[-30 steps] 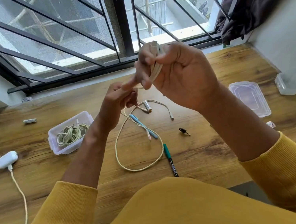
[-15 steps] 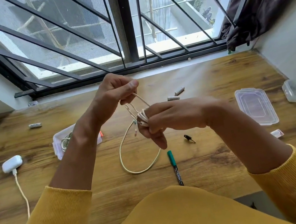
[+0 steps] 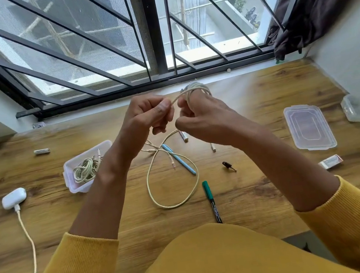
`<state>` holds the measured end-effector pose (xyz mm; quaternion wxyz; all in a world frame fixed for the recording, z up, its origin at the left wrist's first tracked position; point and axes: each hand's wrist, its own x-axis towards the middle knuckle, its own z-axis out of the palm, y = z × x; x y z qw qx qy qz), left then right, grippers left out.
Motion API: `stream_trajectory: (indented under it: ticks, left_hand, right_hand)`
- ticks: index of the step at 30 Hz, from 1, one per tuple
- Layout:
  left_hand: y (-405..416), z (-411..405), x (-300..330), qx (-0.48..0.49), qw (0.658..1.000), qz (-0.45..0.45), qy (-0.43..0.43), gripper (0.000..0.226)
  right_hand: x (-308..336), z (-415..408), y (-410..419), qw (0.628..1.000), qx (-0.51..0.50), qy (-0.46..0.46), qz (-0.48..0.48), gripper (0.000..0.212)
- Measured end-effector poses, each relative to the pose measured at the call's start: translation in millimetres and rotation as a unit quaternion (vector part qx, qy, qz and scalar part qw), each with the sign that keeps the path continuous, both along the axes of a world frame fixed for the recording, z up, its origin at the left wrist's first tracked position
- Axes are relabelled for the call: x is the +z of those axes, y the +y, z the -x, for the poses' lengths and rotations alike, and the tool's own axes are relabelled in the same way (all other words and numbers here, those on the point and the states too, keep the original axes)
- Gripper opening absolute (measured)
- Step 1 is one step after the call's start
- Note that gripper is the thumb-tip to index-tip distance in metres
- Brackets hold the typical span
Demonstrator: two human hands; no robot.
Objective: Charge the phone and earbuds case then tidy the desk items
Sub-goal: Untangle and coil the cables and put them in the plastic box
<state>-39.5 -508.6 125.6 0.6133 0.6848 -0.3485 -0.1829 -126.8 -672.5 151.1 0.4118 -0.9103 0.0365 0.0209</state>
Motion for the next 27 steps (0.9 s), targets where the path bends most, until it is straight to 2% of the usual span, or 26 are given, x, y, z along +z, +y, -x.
stream_trajectory:
  ticks: [2, 4, 8, 10, 13, 15, 17, 21, 24, 27]
  left_hand:
    - [-2.0, 2.7, -6.4, 0.023, 0.999, 0.007, 0.022, 0.038]
    - [-2.1, 7.3, -16.5, 0.043, 0.998, 0.002, 0.037, 0.042]
    - [-2.6, 15.2, -34.4, 0.053, 0.996, -0.006, 0.067, 0.051]
    - [-4.6, 16.1, -35.8, 0.048, 0.996, -0.008, 0.076, 0.052]
    - [-6.6, 16.1, -33.6, 0.057, 0.994, 0.001, 0.095, 0.045]
    - [-6.1, 14.8, -32.9, 0.060, 0.992, 0.018, 0.105, 0.040]
    - [-4.6, 12.0, -32.4, 0.053, 0.992, 0.030, 0.106, 0.035]
    - [0.8, 4.1, -30.6, 0.045, 0.996, 0.031, 0.072, 0.062]
    - [3.2, -0.7, -25.0, 0.050, 0.998, 0.008, 0.038, 0.048]
    - [5.6, -2.4, -19.6, 0.034, 0.999, -0.026, -0.007, 0.039]
  right_hand:
    - [2.7, 0.0, -0.9, 0.995, -0.010, -0.038, -0.088, 0.037]
    - [6.7, -0.9, -4.8, 0.975, -0.009, -0.075, -0.210, 0.044]
    - [16.9, -1.5, -14.2, 0.884, 0.038, -0.101, -0.455, 0.031]
    - [17.4, -0.7, -13.3, 0.836, 0.088, -0.086, -0.535, 0.024]
    - [13.8, -0.1, -12.8, 0.774, 0.147, -0.059, -0.613, 0.028]
    - [11.3, -0.5, -14.0, 0.765, 0.177, -0.042, -0.618, 0.026]
    - [11.5, 0.2, -14.3, 0.778, 0.202, -0.018, -0.595, 0.025]
    - [15.1, 5.4, -11.3, 0.820, 0.250, 0.042, -0.514, 0.031]
    - [11.4, 8.6, -11.0, 0.874, 0.281, 0.069, -0.390, 0.033]
    - [5.6, 8.9, -11.7, 0.910, 0.310, 0.110, -0.254, 0.037]
